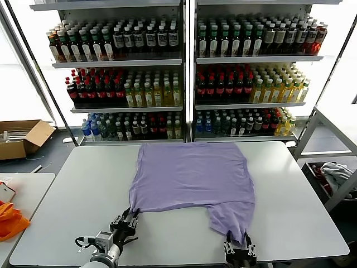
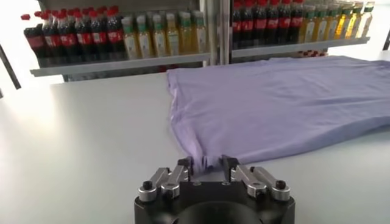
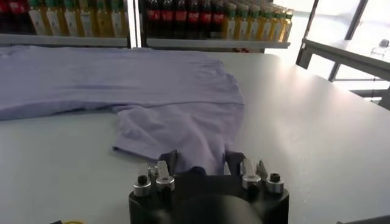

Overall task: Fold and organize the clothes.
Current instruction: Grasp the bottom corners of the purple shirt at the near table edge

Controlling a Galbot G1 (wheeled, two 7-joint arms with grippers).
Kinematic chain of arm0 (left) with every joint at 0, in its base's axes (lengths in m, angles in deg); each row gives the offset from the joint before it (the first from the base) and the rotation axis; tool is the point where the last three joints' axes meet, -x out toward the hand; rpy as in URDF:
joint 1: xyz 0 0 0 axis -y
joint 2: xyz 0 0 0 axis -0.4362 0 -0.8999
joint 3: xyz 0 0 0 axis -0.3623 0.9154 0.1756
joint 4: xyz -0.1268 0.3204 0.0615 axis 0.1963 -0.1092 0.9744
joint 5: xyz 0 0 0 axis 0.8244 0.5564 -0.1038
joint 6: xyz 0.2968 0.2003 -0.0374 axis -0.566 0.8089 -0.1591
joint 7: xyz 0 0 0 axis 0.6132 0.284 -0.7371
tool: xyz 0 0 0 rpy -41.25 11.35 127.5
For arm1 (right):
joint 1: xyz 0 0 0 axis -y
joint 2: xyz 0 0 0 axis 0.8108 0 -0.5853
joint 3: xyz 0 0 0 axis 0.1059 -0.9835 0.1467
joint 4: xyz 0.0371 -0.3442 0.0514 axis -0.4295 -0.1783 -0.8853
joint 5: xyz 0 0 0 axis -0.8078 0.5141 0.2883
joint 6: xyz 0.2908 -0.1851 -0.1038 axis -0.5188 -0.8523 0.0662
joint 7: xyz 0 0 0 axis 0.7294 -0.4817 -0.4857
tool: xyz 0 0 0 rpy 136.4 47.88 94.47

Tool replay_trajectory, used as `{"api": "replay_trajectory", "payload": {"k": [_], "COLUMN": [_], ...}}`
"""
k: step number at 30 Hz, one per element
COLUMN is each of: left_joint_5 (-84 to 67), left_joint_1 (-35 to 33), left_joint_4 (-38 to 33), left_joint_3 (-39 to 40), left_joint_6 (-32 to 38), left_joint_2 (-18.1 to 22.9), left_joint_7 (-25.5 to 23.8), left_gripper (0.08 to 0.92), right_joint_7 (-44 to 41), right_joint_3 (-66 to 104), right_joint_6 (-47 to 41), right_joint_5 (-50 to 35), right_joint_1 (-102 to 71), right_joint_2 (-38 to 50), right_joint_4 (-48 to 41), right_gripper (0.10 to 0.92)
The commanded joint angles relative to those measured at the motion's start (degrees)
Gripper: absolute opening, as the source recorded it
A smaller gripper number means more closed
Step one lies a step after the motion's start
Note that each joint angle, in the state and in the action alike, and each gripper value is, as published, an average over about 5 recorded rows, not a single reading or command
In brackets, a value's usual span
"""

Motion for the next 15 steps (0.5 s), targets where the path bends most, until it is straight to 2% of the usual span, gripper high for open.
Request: {"api": "replay_trajectory", "payload": {"k": [1, 6, 9, 15], "left_joint_5": [1.3, 2.1, 2.6, 3.8], "left_joint_1": [-0.3, -0.2, -0.2, -0.1], "left_joint_4": [0.4, 1.0, 0.9, -0.9], "left_joint_3": [0.8, 1.2, 1.1, 0.5], "left_joint_6": [-0.1, 0.0, 0.4, 2.5], "left_joint_2": [0.1, 0.1, 0.1, 0.3], "left_joint_7": [-0.5, -0.6, -0.7, -0.6], "left_gripper": [0.297, 0.153, 0.097, 0.085], "right_joint_7": [-0.1, -0.3, -0.8, -2.2], "right_joint_3": [0.0, 0.7, 1.3, 2.2], "right_joint_6": [0.8, 1.0, 1.2, 1.9], "right_joint_5": [0.0, -0.1, 0.0, 0.7], "right_joint_1": [-0.1, 0.1, 0.2, 1.0], "right_joint_2": [-0.1, 0.3, 0.6, 0.5], "right_joint_4": [-0.5, 0.3, 1.3, 4.4], "right_gripper": [0.355, 0.208, 0.133, 0.108]}}
